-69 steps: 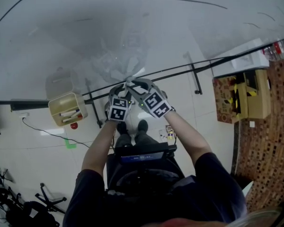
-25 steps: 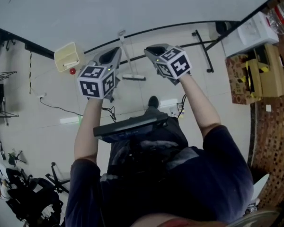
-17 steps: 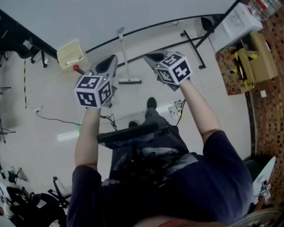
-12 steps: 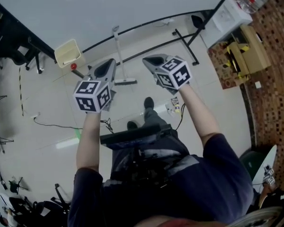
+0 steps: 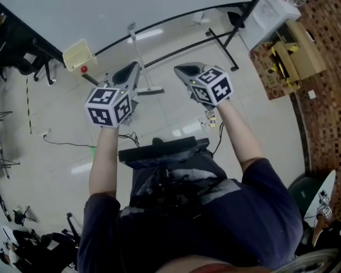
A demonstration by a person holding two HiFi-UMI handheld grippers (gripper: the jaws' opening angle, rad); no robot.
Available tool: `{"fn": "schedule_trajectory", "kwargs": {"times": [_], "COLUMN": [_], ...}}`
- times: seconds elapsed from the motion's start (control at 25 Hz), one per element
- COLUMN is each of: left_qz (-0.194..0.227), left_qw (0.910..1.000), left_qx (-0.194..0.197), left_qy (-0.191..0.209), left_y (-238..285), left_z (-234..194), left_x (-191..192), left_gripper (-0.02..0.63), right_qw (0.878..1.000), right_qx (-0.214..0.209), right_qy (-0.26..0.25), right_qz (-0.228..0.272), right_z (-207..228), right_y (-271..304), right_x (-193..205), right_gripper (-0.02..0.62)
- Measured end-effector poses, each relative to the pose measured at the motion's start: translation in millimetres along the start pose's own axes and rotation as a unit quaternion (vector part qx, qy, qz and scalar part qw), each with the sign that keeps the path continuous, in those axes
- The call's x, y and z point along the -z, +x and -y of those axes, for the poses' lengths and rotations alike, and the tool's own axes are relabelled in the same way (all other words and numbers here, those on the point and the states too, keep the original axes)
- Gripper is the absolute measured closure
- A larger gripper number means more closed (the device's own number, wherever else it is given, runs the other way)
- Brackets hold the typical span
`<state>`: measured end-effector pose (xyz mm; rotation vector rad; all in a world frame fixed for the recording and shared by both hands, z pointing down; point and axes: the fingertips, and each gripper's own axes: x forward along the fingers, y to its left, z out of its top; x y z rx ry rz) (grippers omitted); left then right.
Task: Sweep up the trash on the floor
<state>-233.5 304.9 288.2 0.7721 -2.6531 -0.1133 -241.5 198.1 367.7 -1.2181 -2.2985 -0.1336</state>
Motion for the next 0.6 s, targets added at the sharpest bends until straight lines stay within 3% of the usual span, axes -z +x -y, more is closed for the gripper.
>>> {"fn": "schedule_trajectory", "kwargs": {"times": [0.28,0.6], "left_qz": [0.027,0.043], "left_qw": [0.9996,0.9973], "left_qx": [-0.009,-0.013], "left_qy": [-0.008,-0.059], "left_y": [11.7,11.4], "left_z": [53.3,123.1], "left_x": [-12.7,8.1], "left_gripper": [0.598,0.598], "right_qw": [0.999,0.997], "right_qx": [-0.003,0.005], "right_qy": [0.032,0.077], "right_qz": [0.002,0.01], "right_z": [40.3,86.5], "right_y": [-57.6,-132.9], "right_x": [50.2,112.7], "right_gripper": [0.589,0.589]}}
